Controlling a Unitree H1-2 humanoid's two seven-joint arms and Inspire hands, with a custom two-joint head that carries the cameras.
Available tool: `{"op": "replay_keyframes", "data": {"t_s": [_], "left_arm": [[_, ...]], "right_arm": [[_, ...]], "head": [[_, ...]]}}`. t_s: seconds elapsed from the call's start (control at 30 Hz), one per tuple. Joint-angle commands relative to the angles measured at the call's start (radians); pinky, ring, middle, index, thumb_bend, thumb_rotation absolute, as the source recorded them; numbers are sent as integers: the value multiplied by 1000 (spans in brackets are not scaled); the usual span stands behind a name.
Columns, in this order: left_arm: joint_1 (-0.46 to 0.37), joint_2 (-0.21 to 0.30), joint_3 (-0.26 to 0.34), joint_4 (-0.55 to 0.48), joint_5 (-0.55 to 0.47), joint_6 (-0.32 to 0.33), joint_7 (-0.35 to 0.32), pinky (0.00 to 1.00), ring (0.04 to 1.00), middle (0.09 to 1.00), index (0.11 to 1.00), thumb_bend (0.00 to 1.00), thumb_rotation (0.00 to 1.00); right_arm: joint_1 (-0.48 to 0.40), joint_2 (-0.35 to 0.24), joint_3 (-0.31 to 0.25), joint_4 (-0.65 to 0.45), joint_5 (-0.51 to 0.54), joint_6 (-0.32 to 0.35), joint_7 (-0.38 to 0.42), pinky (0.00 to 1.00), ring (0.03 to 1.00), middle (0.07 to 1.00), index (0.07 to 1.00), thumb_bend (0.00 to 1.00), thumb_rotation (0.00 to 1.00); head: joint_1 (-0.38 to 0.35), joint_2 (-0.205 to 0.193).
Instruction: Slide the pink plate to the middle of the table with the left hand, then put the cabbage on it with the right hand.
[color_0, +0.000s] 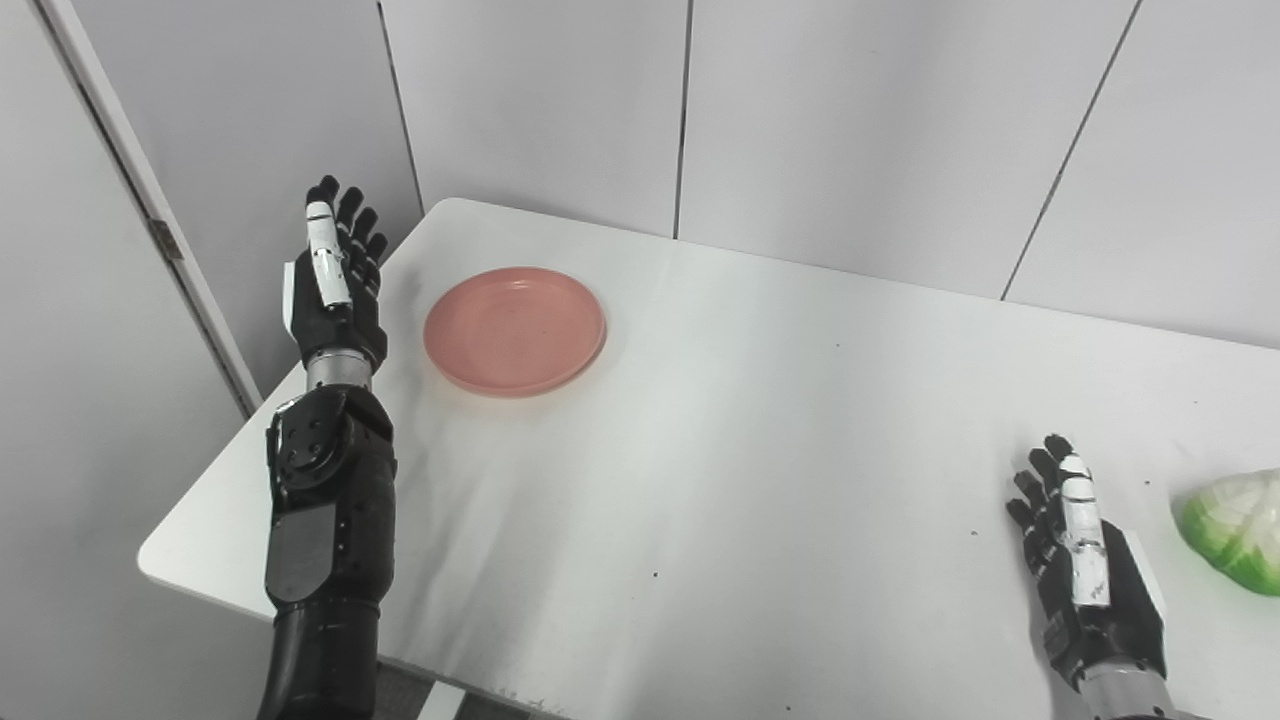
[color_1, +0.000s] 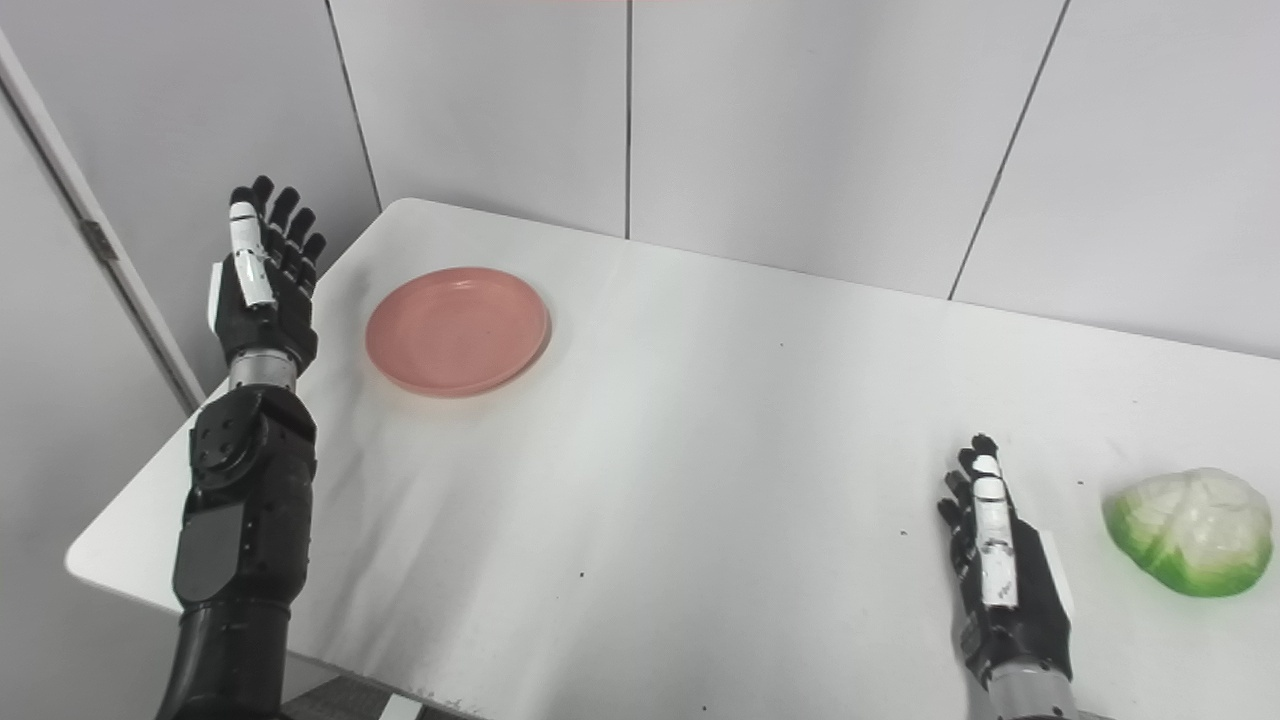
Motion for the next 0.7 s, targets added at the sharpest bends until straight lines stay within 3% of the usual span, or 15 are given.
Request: {"op": "replay_keyframes", "data": {"t_s": [0.0, 0.67], "left_arm": [[-34, 32, 3, 5, -8, -52, -25, 975, 964, 969, 952, 395, 1000], [-50, 45, -10, 152, -35, -66, -39, 982, 963, 970, 965, 376, 1000]], "right_arm": [[-16, 2, -2, -32, 2, -4, 1, 1000, 1000, 1000, 1000, 192, 1000], [-18, 4, 2, -29, -1, -6, 0, 1000, 1000, 1000, 1000, 182, 1000]], "head": [[0, 3], [4, -4]]}}
